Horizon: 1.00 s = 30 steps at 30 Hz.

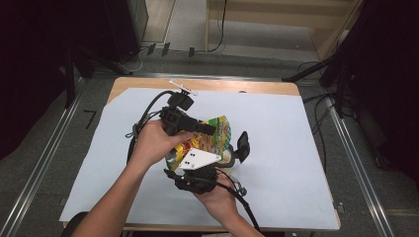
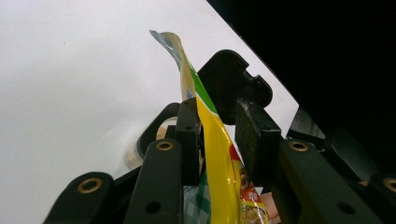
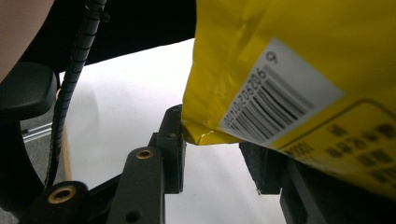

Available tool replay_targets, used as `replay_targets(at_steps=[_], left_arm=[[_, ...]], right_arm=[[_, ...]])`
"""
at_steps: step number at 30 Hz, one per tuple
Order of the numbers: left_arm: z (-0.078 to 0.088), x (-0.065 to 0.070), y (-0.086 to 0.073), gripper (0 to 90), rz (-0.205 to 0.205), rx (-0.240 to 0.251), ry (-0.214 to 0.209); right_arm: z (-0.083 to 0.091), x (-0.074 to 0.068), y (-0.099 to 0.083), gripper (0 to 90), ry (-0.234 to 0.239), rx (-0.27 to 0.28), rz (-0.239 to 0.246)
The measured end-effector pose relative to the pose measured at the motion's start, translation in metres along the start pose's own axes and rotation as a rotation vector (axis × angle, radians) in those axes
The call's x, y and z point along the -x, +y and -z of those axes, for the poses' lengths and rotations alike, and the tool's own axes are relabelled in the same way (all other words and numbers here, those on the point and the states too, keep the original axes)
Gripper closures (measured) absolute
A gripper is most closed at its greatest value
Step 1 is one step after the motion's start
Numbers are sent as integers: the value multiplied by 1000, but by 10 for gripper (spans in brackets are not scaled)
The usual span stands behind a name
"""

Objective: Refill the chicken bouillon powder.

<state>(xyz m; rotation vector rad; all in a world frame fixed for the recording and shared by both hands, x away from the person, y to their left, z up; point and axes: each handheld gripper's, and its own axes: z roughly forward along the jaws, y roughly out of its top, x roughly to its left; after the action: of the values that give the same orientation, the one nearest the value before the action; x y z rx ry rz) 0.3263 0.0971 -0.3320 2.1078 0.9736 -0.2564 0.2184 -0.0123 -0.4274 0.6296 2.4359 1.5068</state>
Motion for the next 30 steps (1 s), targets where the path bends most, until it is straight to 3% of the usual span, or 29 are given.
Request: replay_targets(at_steps=[30], left_arm=[[-1,-1,0,717,8,-4,-3]], right_arm=[[0,0,0,632,0,-4,-4]])
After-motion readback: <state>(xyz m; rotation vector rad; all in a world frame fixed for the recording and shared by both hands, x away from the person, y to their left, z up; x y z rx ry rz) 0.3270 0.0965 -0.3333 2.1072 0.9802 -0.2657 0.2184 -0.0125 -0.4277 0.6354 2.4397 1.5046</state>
